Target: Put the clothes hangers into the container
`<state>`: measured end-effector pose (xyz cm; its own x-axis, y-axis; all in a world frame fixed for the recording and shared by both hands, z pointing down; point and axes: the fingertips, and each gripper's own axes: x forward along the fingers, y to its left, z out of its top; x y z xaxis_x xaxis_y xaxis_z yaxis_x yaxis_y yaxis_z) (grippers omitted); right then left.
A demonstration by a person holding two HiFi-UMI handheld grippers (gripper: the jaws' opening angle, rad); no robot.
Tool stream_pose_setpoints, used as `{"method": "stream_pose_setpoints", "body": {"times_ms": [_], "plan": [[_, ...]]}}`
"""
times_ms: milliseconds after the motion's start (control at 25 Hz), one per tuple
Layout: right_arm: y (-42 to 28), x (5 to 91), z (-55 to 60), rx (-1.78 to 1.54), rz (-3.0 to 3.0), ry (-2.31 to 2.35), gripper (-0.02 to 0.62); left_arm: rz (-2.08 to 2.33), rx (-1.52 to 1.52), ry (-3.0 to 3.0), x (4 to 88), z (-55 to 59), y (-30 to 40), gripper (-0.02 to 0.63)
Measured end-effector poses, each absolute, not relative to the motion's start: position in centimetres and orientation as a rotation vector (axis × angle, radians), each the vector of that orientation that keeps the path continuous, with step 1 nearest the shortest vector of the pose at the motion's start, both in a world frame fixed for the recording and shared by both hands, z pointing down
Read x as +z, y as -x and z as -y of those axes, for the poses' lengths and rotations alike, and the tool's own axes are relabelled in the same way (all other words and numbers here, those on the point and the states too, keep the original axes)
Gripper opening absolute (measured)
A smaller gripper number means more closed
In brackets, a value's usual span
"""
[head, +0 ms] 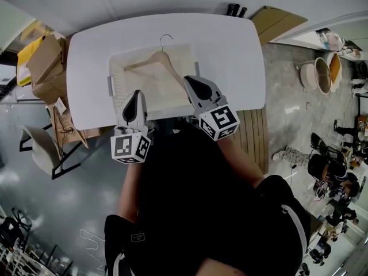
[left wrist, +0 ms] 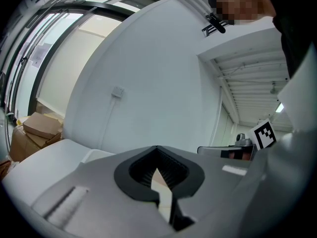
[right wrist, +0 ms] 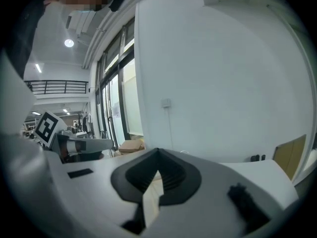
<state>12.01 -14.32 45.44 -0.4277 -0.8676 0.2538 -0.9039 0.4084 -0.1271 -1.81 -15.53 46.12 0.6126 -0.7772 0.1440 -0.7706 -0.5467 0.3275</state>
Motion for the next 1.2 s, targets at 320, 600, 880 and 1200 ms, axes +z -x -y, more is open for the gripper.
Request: {"method": "stream_pose_setpoints", "body": {"times_ms": [320, 600, 880, 1200], "plan": [[-11.69, 45.53, 14.29, 0.358, 2.493, -1.594, 0.015, 1.238, -0.026, -2.489, 45.92, 15.45, 2.07, 0.003], [-11.73, 45.66, 14.38, 0.366, 2.493, -1.594, 0.014, 1.235, -0.025, -2.49, 46.04, 15.55, 1.99, 0.003], [-11.7, 45.54, 14.44, 0.364, 2.495, -1.582, 0.015, 1.234, -0.027, -2.49, 45.97, 15.6, 1.92, 0.003], [-11.45, 45.73, 14.52, 0.362, 2.498, -1.573, 0.014, 1.235, -0.028, -2.485, 46.19, 15.68, 2.02, 0.003]]}}
